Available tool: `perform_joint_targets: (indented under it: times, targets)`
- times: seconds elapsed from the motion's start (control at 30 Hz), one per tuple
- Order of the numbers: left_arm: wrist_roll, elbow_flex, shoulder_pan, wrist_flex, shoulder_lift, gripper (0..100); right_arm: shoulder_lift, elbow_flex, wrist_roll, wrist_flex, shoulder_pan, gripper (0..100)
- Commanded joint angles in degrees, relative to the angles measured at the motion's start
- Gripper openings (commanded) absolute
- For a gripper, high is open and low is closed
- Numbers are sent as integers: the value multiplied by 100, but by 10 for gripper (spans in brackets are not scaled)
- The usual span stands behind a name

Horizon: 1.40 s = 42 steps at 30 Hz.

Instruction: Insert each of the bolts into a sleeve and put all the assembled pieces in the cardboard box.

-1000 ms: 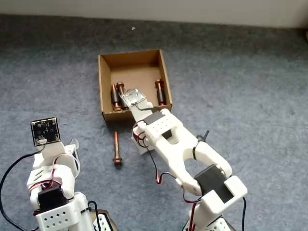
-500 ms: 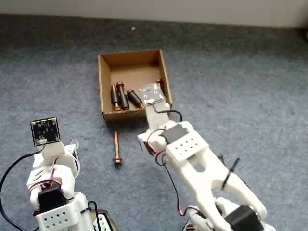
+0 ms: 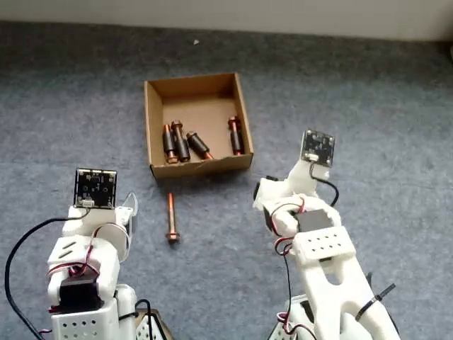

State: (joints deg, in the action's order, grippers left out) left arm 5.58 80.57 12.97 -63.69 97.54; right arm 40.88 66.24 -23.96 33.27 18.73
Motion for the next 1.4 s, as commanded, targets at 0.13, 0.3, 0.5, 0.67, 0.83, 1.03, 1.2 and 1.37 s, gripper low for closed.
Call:
perform_joint_targets:
  times: [0.13,0.3,0.5,0.67,0.83,1.03,1.2,1.37]
  targets:
    - [264,-1982,-927,-220,-2862,204,207,356,-105,-998,-505,4]
    - [2013,-3090,-1042,-246,-4655,204,207,382,-105,-1077,-602,4]
    - [4404,-3547,-1015,-229,-6167,204,207,382,-105,-1086,-602,4]
    - [6180,-3310,-1051,-158,-6976,202,207,382,-97,-1086,-611,4]
    - [6901,-2809,-1226,879,-7415,204,207,382,-88,-1086,-611,4]
    - [6523,-2246,-2149,1442,-7653,200,224,382,-105,-1086,-725,4]
    - [4290,-2352,-2809,2259,-7635,200,259,356,-114,-1086,-1095,4]
    - [1266,-3213,-2571,2734,-7679,204,259,330,-264,-1086,-1481,4]
